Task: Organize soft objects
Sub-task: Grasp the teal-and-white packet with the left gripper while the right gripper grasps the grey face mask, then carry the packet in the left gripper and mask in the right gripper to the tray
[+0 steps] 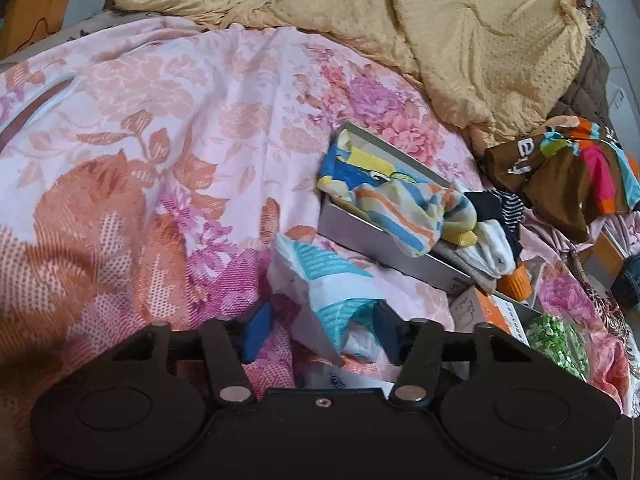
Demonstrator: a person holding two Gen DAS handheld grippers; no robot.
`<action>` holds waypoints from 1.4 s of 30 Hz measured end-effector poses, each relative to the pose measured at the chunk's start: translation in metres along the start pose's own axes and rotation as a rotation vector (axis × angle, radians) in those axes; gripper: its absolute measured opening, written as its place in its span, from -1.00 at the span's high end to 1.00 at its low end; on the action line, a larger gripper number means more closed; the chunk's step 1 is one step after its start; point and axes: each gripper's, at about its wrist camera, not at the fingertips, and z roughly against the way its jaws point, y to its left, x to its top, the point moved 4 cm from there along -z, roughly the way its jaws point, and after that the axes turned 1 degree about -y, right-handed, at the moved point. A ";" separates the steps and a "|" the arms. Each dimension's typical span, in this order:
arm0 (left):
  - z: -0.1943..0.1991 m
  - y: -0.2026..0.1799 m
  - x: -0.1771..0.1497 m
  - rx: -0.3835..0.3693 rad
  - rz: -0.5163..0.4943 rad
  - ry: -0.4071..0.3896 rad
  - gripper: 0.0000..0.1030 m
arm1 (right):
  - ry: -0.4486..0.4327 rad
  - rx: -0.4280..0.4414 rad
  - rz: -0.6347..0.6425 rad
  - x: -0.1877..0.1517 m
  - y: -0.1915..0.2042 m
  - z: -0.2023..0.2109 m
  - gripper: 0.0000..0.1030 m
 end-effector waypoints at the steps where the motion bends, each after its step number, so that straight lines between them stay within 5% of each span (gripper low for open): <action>1: 0.000 0.001 0.000 0.004 0.006 0.001 0.04 | 0.000 0.002 0.000 0.000 0.000 0.000 -0.02; 9: -0.001 0.004 -0.001 -0.003 0.004 0.000 0.38 | 0.006 0.011 0.001 -0.001 0.001 0.000 0.28; 22: 0.003 -0.005 -0.004 -0.004 -0.044 -0.041 0.61 | 0.003 -0.005 0.017 -0.001 0.003 0.000 0.78; 42: 0.021 -0.030 -0.001 -0.057 -0.123 -0.107 0.61 | -0.105 -0.022 0.019 0.023 -0.001 0.020 0.88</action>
